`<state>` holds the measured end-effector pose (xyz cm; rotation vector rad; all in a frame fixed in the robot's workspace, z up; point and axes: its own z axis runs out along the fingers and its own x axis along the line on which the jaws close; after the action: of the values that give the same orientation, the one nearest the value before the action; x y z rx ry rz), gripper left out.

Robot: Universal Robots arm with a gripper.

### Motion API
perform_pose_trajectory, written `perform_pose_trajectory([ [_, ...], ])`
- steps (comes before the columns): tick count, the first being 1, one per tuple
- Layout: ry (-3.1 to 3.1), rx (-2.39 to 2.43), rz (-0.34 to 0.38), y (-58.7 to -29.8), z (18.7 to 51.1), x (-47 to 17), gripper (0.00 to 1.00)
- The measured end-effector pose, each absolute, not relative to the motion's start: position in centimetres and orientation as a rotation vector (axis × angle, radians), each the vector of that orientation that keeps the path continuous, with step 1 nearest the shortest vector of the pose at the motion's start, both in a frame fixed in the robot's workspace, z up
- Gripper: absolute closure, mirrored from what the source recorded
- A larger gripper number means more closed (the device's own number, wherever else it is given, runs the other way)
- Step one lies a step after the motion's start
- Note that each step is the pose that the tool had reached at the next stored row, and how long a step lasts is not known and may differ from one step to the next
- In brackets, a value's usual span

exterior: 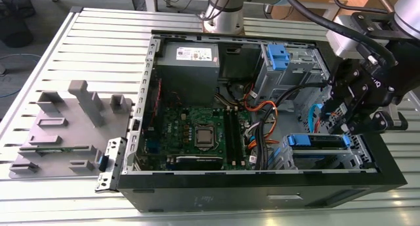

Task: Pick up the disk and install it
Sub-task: 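Insert the first disk wire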

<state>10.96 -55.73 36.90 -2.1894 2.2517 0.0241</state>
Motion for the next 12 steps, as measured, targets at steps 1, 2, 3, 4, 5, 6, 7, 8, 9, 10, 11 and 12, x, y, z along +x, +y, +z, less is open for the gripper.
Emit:
perform_pose_trajectory([
  [1,2.252,-2.189,0.024,-55.67,36.89,10.96,0.52],
  [2,2.252,-2.189,0.024,-55.63,36.89,10.96,0.52],
  [3,2.252,-2.189,0.024,-55.63,36.89,10.96,0.52],
  [4,2.252,-2.189,0.024,-55.61,36.86,10.96,0.52],
  [5,2.252,-2.189,0.024,-55.6,36.82,10.96,0.52],
  [6,2.252,-2.189,0.024,-55.58,36.78,10.97,0.52],
  [7,2.252,-2.189,0.024,-55.55,36.73,10.98,0.52],
  [8,2.252,-2.19,0.024,-55.51,36.71,10.99,0.52],
  [9,2.252,-2.19,0.024,-55.46,36.65,10.99,0.52],
  [10,2.252,-2.189,0.024,-55.42,36.57,10.99,0.52],
  [11,2.252,-2.189,0.024,-55.36,36.49,10.99,0.52],
  [12,2.252,-2.189,0.024,-55.31,36.41,11.0,0.52],
])
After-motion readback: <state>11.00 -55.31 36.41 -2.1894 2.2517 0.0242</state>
